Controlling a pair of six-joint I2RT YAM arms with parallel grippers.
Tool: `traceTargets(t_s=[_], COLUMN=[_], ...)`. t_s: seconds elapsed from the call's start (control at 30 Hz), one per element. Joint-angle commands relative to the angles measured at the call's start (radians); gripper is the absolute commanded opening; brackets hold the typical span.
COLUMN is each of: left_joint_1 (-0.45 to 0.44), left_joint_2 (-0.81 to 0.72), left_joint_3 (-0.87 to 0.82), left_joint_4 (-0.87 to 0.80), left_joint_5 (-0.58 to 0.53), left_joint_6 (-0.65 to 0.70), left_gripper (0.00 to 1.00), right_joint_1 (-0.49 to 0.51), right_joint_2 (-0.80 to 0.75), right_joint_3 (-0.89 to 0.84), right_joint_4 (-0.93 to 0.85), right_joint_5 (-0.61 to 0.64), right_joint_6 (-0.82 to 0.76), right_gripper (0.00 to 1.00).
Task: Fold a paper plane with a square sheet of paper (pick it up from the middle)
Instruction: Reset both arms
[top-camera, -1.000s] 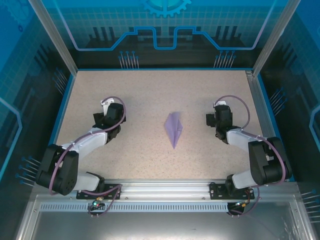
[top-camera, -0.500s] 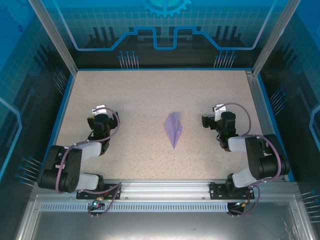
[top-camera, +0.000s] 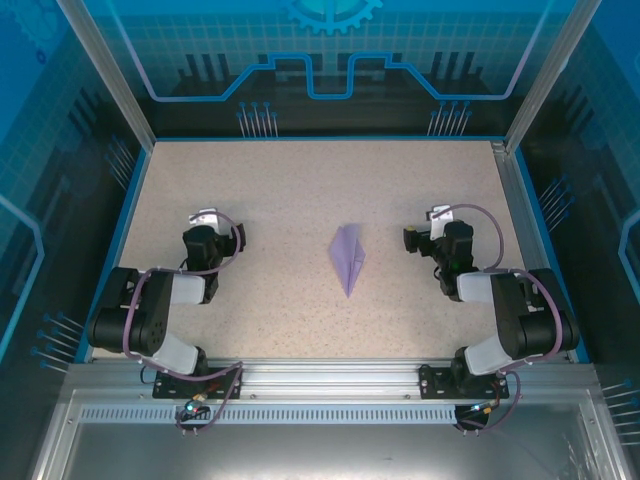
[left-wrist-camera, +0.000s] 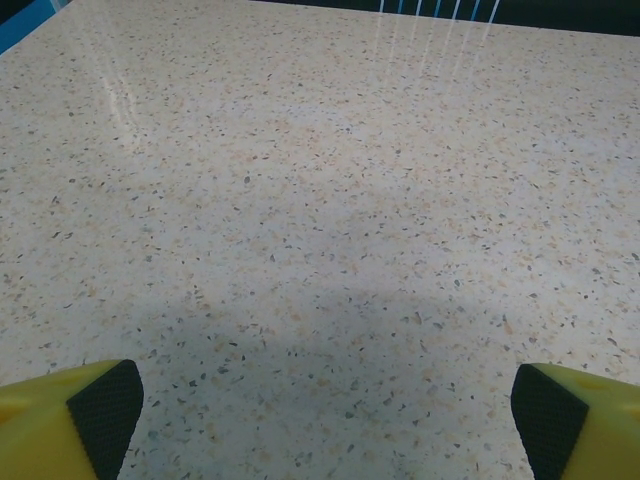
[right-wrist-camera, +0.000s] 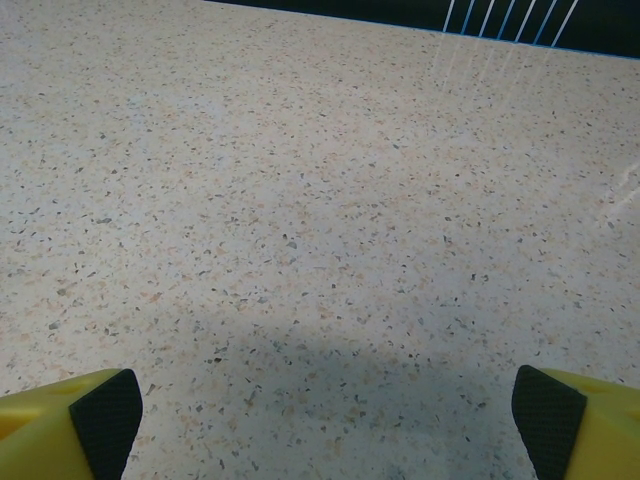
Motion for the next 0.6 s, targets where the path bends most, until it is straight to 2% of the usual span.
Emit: traceTargets(t_s=[0.0,0.57], left_joint_1=[-0.002,-0.002], left_joint_2=[-0.008,-0.009], left_joint_3=[0.020,0.021], left_joint_4=[0.027,0.027], left_joint_5=[0.026,0.026], left_joint_6=[0.010,0.011], left_gripper=[0.99,0.99], right_joint_1=[-0.018,-0.016], right_joint_2=[0.004,0.004], right_joint_3=[0.020,0.022], right_joint_4=[0.030,0.026], right_joint_5=[-0.010,-0.014], right_joint_6=[0.004,0.001], right_gripper=[0.99,0.99])
